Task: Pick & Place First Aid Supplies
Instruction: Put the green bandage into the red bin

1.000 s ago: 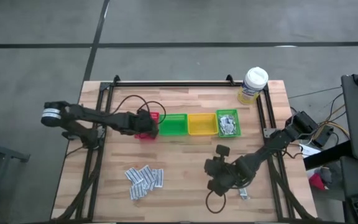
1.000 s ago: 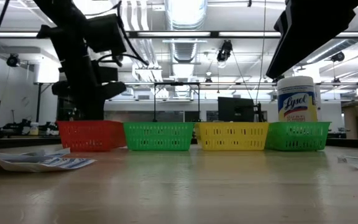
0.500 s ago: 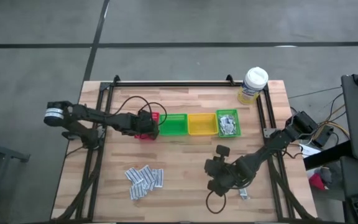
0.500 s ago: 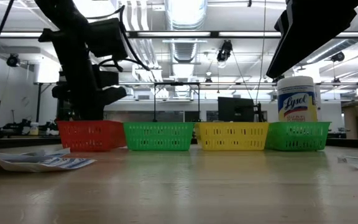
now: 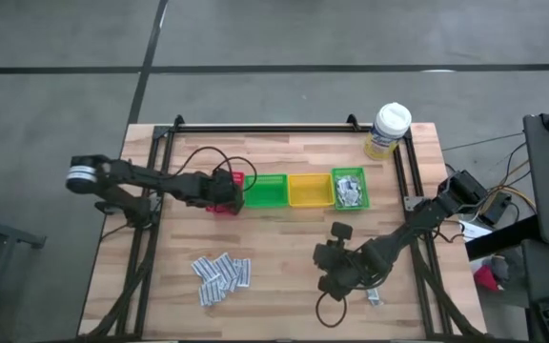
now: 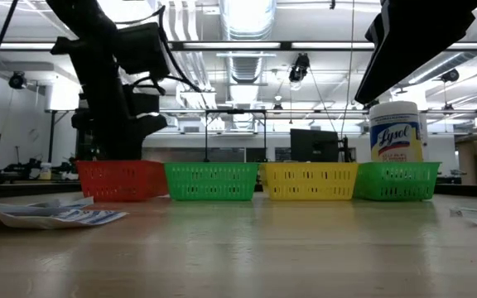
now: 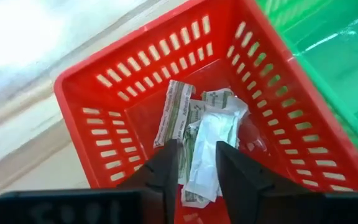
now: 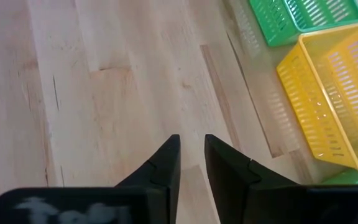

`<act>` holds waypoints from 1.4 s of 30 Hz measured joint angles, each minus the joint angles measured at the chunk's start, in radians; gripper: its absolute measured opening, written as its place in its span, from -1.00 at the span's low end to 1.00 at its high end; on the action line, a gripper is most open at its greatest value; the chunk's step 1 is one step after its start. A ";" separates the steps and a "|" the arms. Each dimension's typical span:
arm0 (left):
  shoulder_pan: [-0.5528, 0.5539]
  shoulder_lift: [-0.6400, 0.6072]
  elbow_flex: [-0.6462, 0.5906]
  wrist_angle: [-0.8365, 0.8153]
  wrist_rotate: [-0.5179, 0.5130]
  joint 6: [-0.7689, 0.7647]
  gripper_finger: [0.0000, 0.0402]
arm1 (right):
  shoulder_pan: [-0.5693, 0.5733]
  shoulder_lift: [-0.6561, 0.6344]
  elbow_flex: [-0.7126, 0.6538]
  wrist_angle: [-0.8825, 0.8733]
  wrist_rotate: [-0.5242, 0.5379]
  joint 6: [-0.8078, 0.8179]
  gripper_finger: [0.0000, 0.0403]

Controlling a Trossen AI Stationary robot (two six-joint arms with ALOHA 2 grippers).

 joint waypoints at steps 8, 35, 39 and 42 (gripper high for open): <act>-0.006 -0.158 0.063 -0.001 0.041 0.172 -0.39 | 0.001 0.000 0.000 -0.010 -0.090 -0.078 -0.62; -0.307 -0.753 -0.302 0.583 0.144 0.716 -0.39 | 0.019 0.000 -0.093 -0.083 -0.455 -0.087 -0.50; -0.316 -0.784 -0.339 0.584 0.144 0.705 -0.39 | 0.017 0.000 -0.143 -0.001 -0.453 -0.117 -0.40; -0.317 -0.793 -0.351 0.586 0.144 0.694 -0.39 | 0.002 0.000 -0.170 0.021 -0.444 -0.131 -0.35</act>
